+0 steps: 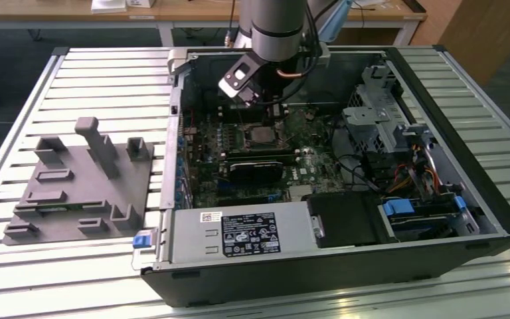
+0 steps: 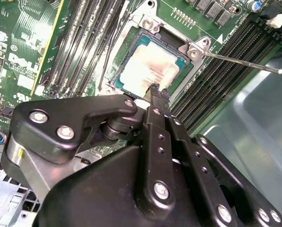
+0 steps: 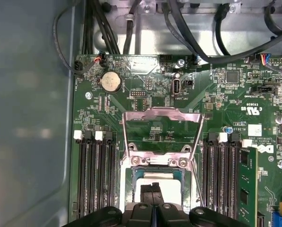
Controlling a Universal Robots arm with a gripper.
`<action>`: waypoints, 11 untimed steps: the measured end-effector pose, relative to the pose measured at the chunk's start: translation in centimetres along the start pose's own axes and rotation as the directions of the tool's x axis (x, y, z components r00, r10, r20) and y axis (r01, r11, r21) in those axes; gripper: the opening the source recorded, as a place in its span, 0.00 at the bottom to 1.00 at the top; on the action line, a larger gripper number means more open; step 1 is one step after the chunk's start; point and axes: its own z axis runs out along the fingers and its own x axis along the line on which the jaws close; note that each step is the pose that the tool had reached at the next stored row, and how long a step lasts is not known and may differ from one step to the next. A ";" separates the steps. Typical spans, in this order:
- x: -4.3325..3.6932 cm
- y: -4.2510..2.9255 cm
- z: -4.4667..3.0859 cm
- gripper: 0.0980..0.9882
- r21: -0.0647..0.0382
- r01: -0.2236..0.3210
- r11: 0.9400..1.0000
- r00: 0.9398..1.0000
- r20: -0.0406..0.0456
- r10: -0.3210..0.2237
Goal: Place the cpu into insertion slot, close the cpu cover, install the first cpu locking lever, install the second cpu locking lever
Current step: 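Close the cpu cover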
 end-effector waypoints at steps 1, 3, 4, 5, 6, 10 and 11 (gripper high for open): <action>0.01 0.00 -0.10 0.01 0.000 0.000 1.000 1.000 0.000 0.000; 0.02 0.01 -0.32 0.01 0.000 0.000 1.000 1.000 0.000 0.000; 0.03 0.02 -0.44 0.01 0.000 0.000 1.000 1.000 0.000 0.000; 0.04 0.02 -0.57 0.01 0.000 0.000 1.000 1.000 0.000 0.000; 0.05 0.03 -0.70 0.01 0.000 0.000 1.000 1.000 0.000 0.000; 0.09 0.05 -1.26 0.01 0.000 0.000 1.000 1.000 0.000 0.000; 0.09 0.06 -1.41 0.01 0.000 0.000 1.000 1.000 0.000 0.000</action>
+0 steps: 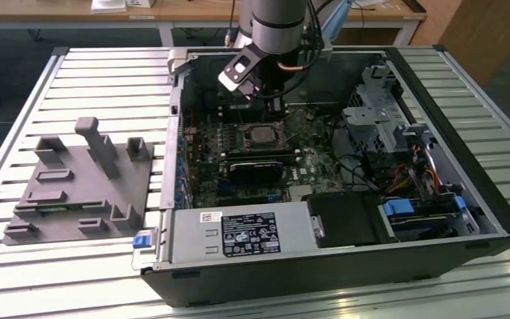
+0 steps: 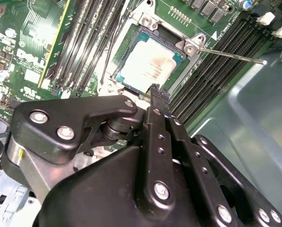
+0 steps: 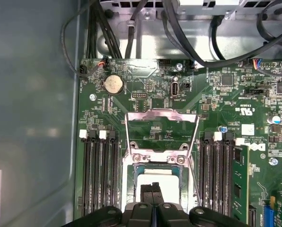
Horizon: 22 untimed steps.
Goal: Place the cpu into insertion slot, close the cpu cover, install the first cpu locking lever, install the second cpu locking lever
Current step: 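Close the cpu cover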
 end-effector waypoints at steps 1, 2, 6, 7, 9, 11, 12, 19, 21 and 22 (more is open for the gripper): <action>0.01 0.01 -0.14 0.01 0.000 0.000 1.000 1.000 0.000 0.000; 0.02 0.01 -0.29 0.01 0.000 0.000 1.000 1.000 0.000 0.000; 0.06 0.04 -0.94 0.01 0.000 0.000 1.000 1.000 0.000 0.000; 0.07 0.05 -1.11 0.01 0.000 0.000 1.000 1.000 0.000 0.000; 0.10 0.06 -1.45 0.01 0.000 0.000 1.000 1.000 0.000 0.000; 0.12 0.08 -1.82 0.01 0.000 0.000 1.000 1.000 0.000 0.000; 0.14 0.08 -2.01 0.01 0.000 0.000 1.000 1.000 0.000 0.000; 0.22 0.14 -3.36 0.01 0.000 0.000 1.000 1.000 0.000 0.000; 0.25 0.15 -3.70 0.01 0.000 0.000 1.000 1.000 0.000 0.000; 0.25 0.16 -3.79 0.01 0.000 0.000 1.000 1.000 0.000 0.000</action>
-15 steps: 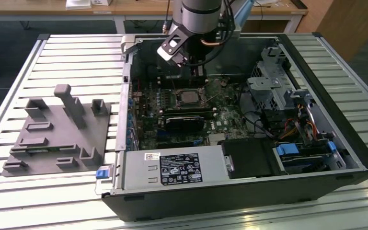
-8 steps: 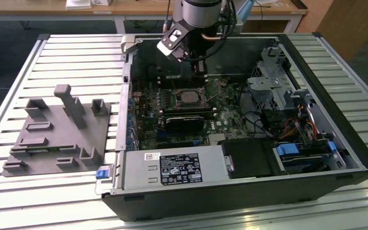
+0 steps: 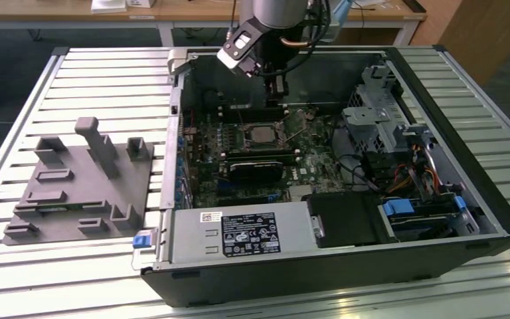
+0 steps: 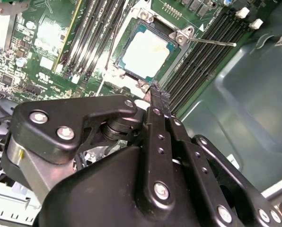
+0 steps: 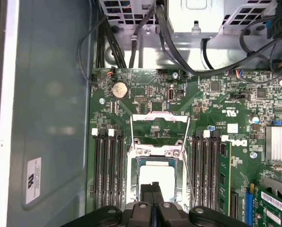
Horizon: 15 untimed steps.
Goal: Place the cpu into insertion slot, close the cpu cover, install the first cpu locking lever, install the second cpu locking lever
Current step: 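Close the cpu cover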
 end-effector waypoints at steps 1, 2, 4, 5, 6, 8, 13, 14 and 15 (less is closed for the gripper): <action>-0.02 0.00 -0.03 0.01 0.000 0.000 1.000 1.000 0.000 0.000; -0.06 0.00 -0.06 0.01 0.000 0.000 1.000 1.000 0.000 0.000; -0.25 0.00 -0.07 0.01 0.000 0.000 1.000 1.000 0.000 0.000; -0.36 0.00 -0.08 0.01 0.000 0.000 1.000 1.000 0.000 0.000; -0.49 0.00 -0.09 0.01 0.000 0.000 1.000 1.000 0.000 0.000; -0.68 0.00 -0.10 0.01 0.000 0.000 1.000 1.000 0.000 0.000; -0.88 0.00 -0.11 0.01 0.000 0.000 1.000 1.000 0.000 0.000; -0.89 0.00 -0.11 0.01 0.000 0.000 1.000 1.000 0.000 0.000; -0.91 0.00 -0.12 0.01 0.000 0.000 1.000 1.000 0.000 0.000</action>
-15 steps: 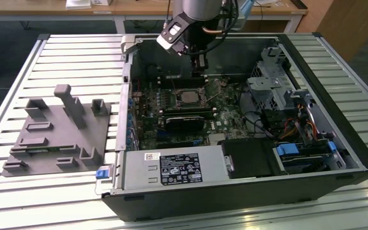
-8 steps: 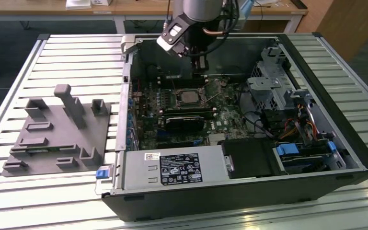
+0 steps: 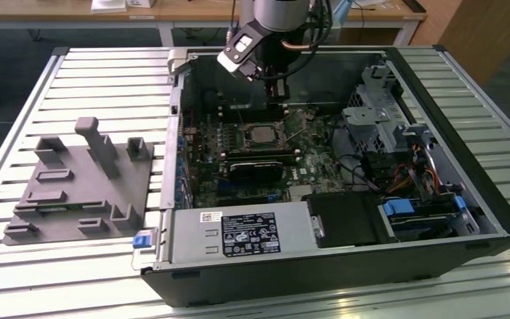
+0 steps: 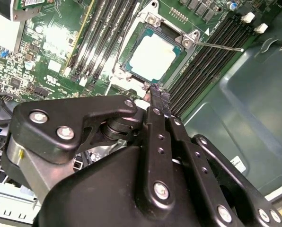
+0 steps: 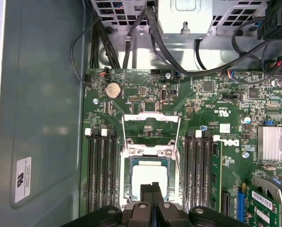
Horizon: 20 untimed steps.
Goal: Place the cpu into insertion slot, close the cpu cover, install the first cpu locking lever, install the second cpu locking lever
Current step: 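Close the cpu cover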
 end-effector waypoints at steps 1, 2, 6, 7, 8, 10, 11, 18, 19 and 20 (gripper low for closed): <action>-0.01 0.00 0.00 0.01 0.000 0.000 1.000 1.000 0.000 0.000; -0.01 0.02 0.00 0.01 0.000 0.000 1.000 1.000 0.000 0.000; -0.02 0.50 0.02 0.01 0.000 0.000 1.000 1.000 0.000 0.000; -0.02 0.82 0.03 0.01 0.000 0.000 1.000 1.000 0.000 0.000; -0.02 1.20 0.06 0.01 0.000 0.000 1.000 1.000 0.000 0.000; -0.03 1.94 0.12 0.01 0.001 0.000 1.000 1.000 0.000 0.000; -0.03 2.28 0.15 0.01 0.002 0.000 1.000 1.000 0.000 0.000; -0.05 3.67 0.51 0.01 0.004 0.001 1.000 1.000 0.000 -0.001; -0.05 3.82 0.55 0.01 0.004 0.001 1.000 1.000 0.000 -0.001; -0.05 4.03 0.60 0.01 0.004 0.001 1.000 1.000 0.000 -0.001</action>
